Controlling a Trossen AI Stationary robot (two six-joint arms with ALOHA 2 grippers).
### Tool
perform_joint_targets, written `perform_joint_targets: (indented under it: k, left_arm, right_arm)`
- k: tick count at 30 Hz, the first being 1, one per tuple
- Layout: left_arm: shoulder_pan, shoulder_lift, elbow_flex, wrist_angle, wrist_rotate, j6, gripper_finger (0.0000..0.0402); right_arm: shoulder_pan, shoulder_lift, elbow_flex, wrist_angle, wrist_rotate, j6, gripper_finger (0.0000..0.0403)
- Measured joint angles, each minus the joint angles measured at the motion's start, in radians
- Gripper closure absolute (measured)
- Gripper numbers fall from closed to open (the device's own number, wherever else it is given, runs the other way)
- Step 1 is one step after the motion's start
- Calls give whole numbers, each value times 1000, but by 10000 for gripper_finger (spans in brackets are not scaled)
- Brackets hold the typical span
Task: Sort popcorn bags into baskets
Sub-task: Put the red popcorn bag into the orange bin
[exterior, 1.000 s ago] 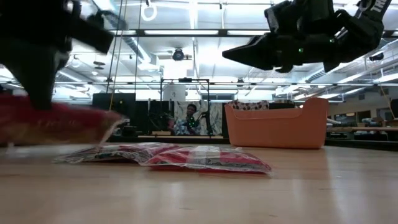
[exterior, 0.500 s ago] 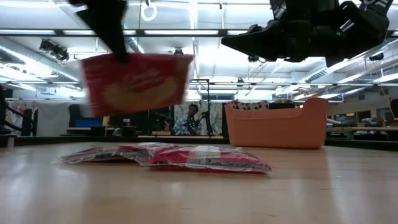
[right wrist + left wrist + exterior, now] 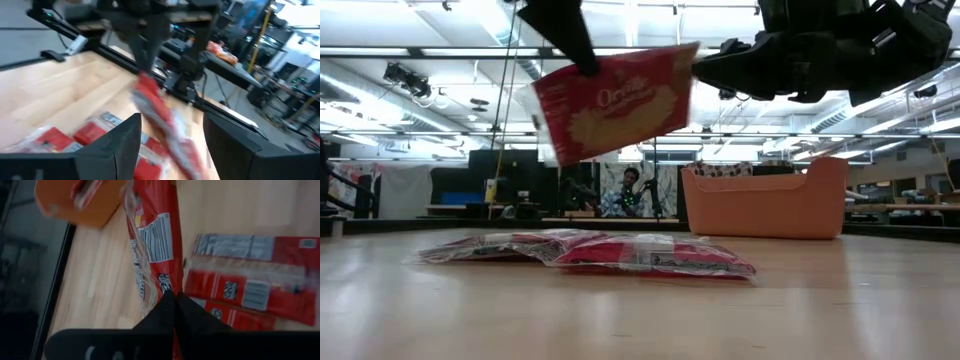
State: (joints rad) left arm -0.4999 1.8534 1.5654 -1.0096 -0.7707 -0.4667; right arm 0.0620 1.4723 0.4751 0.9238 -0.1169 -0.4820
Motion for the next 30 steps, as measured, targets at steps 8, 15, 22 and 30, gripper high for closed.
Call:
perform_joint_targets:
  k: [8,15,22,30]
  left_arm:
    - [0,0,0,106,-30,139,397]
    - [9,0,0,105,-38,145,388]
    - [16,-1,0,97,-63,44,378]
    - [6,-54,1,-17,-39,-72,299]
  right_arm:
    - [1,0,0,-44,69,0,206]
    - [1,0,0,-68,72,0,293]
    - [2,0,0,-74,100,0,381]
    - [41,-38,0,-210,619,-43,365]
